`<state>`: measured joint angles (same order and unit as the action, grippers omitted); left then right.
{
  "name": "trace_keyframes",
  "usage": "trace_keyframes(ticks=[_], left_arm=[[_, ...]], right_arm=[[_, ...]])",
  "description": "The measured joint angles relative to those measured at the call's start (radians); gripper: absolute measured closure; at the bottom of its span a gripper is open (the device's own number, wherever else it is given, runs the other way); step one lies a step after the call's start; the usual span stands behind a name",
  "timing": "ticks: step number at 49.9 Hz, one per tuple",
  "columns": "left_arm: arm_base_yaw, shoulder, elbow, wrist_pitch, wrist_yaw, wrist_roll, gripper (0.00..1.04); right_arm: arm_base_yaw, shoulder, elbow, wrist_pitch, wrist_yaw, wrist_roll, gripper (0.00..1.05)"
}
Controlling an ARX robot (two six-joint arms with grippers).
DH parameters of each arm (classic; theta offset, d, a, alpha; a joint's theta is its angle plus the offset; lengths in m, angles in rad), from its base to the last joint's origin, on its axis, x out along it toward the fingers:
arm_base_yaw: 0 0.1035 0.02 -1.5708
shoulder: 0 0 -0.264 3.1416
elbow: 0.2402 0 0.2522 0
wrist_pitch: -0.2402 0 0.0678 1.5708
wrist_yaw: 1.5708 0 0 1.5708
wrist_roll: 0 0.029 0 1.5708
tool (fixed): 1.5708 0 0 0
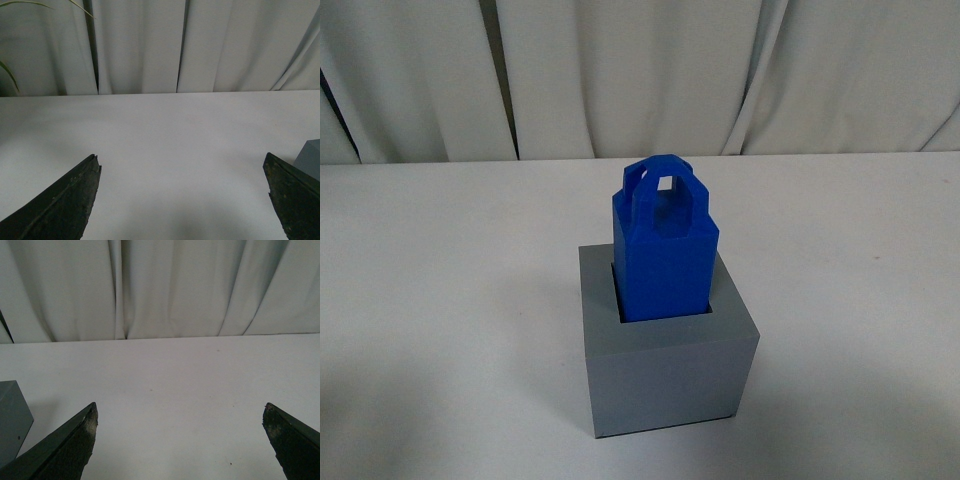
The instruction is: Insert blue part into gray base
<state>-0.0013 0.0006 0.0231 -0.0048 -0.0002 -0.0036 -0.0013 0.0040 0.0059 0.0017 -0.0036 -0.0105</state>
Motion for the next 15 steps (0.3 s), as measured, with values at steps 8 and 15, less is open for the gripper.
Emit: trace_keyframes(ticks=[8,15], left_arm=[[0.0,0.0,0.0,0.0,0.0,0.0,0.06],[0.0,0.0,0.0,0.0,0.0,0.0,0.06]], right_arm=[[0.0,0.0,0.0,0.0,0.0,0.0,0.07],[0.0,0.0,0.0,0.0,0.0,0.0,0.07]])
